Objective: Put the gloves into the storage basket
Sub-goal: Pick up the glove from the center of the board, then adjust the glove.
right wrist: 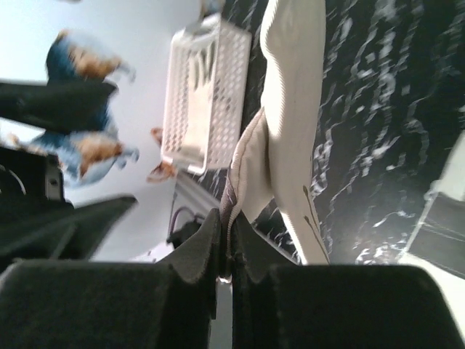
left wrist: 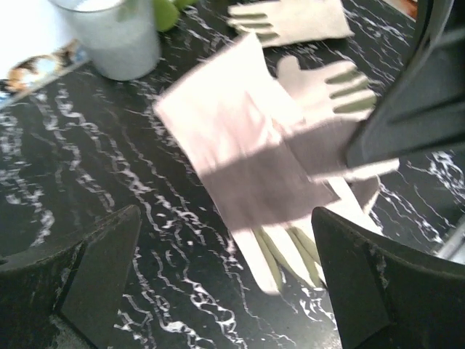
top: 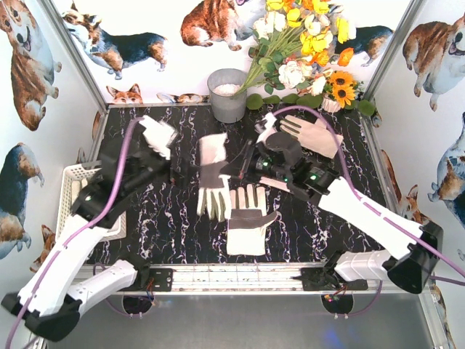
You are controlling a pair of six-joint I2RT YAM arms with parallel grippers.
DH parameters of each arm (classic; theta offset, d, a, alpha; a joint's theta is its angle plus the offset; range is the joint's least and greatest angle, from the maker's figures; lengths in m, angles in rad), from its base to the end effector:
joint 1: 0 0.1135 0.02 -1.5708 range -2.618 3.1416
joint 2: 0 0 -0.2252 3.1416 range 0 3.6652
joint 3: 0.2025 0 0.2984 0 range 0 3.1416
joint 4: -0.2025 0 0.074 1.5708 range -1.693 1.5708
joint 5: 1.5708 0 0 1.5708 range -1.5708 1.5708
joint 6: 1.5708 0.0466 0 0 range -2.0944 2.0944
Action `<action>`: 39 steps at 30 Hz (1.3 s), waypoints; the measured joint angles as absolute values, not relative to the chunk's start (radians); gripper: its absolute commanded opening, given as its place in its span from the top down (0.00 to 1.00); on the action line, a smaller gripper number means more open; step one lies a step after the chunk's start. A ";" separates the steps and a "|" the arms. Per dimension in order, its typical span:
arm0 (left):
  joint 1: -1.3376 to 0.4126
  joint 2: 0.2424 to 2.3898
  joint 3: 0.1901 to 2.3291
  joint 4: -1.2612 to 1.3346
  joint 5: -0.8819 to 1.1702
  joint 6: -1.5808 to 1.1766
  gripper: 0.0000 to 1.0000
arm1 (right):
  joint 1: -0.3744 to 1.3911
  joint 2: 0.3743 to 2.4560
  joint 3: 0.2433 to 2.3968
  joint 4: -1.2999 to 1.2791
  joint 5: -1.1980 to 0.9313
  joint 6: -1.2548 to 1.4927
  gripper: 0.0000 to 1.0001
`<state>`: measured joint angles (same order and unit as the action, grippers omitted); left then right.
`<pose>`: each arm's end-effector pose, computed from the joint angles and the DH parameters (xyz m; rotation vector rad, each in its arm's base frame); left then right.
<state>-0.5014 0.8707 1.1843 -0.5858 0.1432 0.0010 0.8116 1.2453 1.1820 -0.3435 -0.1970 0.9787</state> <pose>0.2162 -0.1261 0.4007 0.5618 1.7809 -0.4800 0.2367 0.2627 0.3209 0.0416 2.2355 1.2835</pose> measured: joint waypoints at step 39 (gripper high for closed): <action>-1.003 1.353 0.920 0.237 -0.252 -0.198 0.14 | 0.812 1.078 1.245 -0.635 0.325 1.139 1.00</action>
<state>-1.0027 1.3525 0.9195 0.2371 -0.2516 -0.1982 0.8116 1.0779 1.2453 -0.6350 0.3252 1.1393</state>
